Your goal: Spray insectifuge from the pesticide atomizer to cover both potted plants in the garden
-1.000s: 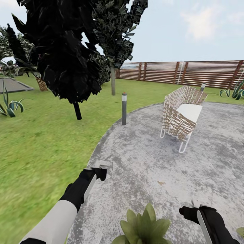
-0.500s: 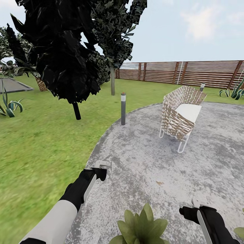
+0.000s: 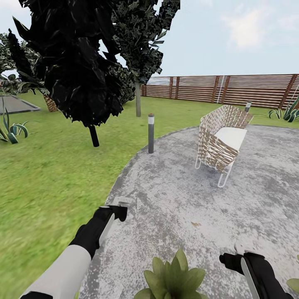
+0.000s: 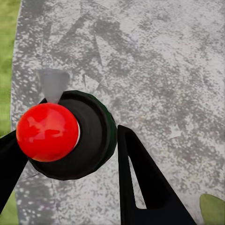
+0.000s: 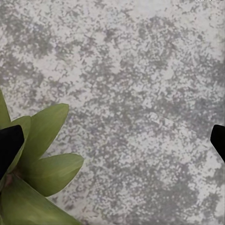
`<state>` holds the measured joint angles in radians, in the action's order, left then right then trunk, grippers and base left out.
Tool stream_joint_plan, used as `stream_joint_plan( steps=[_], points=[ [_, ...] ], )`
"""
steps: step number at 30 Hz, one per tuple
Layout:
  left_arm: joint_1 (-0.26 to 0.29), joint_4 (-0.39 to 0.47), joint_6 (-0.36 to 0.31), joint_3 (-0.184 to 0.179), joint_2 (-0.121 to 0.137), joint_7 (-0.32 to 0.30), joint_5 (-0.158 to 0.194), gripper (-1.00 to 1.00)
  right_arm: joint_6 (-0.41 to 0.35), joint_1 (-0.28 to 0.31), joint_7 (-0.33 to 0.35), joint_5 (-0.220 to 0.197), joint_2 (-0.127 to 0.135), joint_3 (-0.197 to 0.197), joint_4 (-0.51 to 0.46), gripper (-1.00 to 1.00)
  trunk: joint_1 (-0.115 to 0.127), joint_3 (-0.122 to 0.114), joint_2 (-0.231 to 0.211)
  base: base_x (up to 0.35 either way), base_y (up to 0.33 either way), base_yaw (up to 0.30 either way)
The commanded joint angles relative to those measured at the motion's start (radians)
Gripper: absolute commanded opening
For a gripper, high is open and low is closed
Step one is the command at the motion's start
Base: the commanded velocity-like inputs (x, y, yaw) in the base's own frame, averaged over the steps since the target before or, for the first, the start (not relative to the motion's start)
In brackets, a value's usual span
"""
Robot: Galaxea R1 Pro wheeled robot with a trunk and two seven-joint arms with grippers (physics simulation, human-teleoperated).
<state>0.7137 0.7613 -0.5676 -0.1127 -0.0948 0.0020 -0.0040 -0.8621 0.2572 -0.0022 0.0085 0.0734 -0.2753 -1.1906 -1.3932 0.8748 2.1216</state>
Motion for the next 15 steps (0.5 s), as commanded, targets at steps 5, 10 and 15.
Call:
stream_joint_plan(
  steps=[5,10,15],
  points=[
    [0.001,0.005,-0.006,-0.003,0.003,-0.002,-0.003,-1.00,-0.005,0.001,0.002,0.023,0.010,0.004,-0.001,1.00,0.000,0.001,0.000,0.000,0.000,0.000],
    [0.001,0.034,-0.007,-0.006,0.004,-0.002,-0.007,-1.00,-0.005,0.001,0.005,0.057,0.089,0.016,-0.002,1.00,0.000,0.001,0.000,-0.017,-0.008,0.000],
    [0.008,0.071,-0.063,-0.032,0.008,-0.003,-0.009,-1.00,-0.005,0.009,0.116,0.064,0.146,0.037,-0.004,1.00,0.000,0.001,0.000,-0.206,-0.162,0.000]
  ],
)
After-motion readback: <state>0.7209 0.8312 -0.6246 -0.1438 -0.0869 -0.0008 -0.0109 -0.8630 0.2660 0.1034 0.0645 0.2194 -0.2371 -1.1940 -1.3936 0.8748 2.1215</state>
